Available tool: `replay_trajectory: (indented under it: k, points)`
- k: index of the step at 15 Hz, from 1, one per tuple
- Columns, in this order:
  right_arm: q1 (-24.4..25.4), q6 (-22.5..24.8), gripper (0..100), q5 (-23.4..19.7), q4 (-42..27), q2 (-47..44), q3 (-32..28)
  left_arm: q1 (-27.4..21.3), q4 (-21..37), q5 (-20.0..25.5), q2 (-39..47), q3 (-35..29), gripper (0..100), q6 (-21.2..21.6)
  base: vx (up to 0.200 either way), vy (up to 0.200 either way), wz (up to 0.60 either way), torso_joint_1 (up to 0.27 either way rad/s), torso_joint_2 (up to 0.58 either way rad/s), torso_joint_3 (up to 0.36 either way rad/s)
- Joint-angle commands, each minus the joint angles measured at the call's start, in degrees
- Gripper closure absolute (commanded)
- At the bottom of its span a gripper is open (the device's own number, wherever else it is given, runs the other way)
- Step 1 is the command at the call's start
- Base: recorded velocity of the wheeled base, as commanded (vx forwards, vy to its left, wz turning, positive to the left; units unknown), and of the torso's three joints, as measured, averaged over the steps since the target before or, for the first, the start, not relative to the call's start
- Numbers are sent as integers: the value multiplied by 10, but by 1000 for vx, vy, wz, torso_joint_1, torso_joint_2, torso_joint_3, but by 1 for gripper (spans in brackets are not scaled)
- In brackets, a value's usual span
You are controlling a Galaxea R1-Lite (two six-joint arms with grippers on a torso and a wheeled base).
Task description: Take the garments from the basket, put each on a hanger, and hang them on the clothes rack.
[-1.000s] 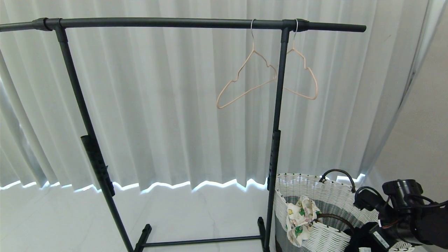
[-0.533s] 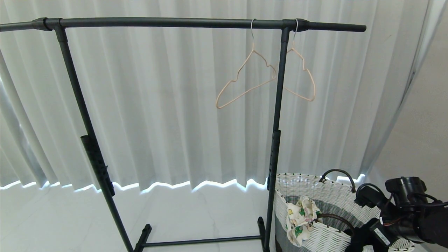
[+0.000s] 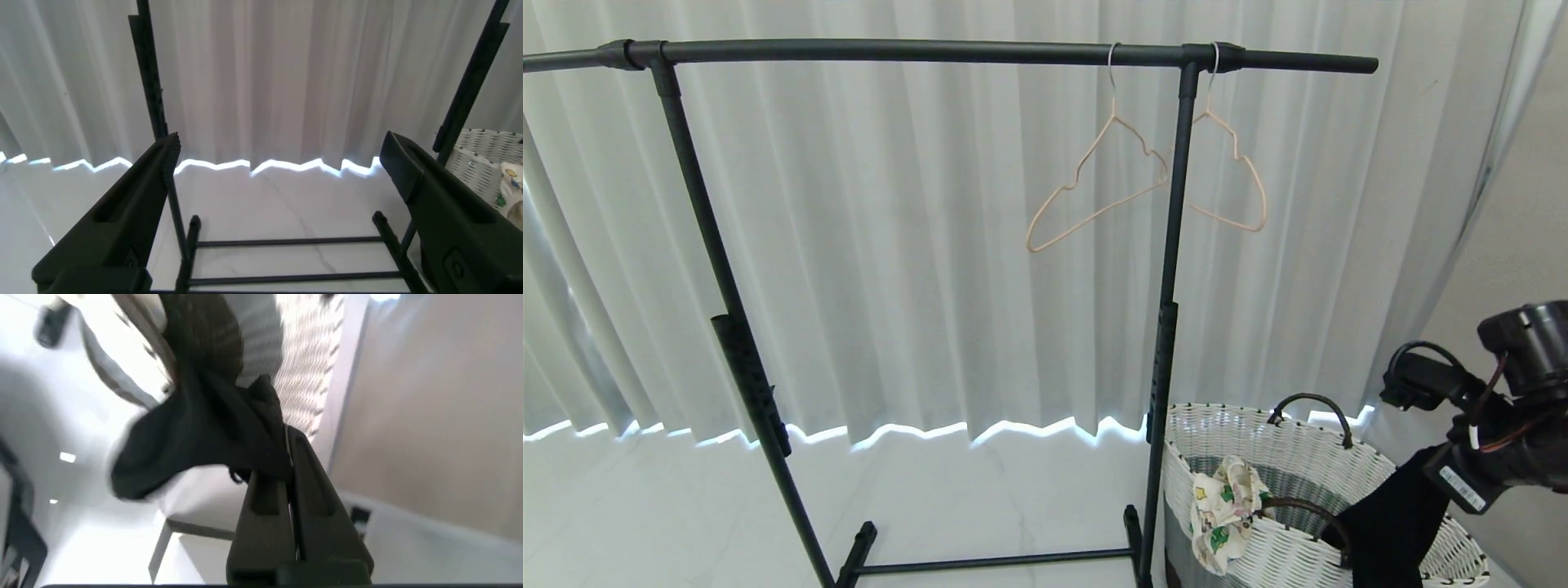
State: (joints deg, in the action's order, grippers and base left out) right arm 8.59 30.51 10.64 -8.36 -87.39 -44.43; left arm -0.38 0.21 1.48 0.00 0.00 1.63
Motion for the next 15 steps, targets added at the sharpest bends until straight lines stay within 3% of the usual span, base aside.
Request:
replay_trajectory:
  k: [1, 6, 11, 13, 15]
  points:
    - [55, -1, 100, 0, -82, 80, -101, 0, 0, 0, 0, 0, 0, -1, -200, 0, 0, 2, 2, 2]
    - [144, -1, 100, 2, -141, 86, -176, 0, 0, 0, 0, 0, 0, -1, -200, 0, 0, 0, 0, 4]
    - [194, -6, 100, 1, -141, 62, -188, 0, 0, -1, 0, 0, 0, -1, -160, 0, 0, 3, 1, 0]
    - [232, -42, 100, 1, -140, 33, -207, 0, 0, 1, 0, 0, 0, 9, 0, 0, 0, 0, 0, 0]
    - [299, -121, 100, 2, -140, -21, -258, 0, 0, 2, 0, 0, 0, 11, 0, 0, 0, 0, 0, 0]
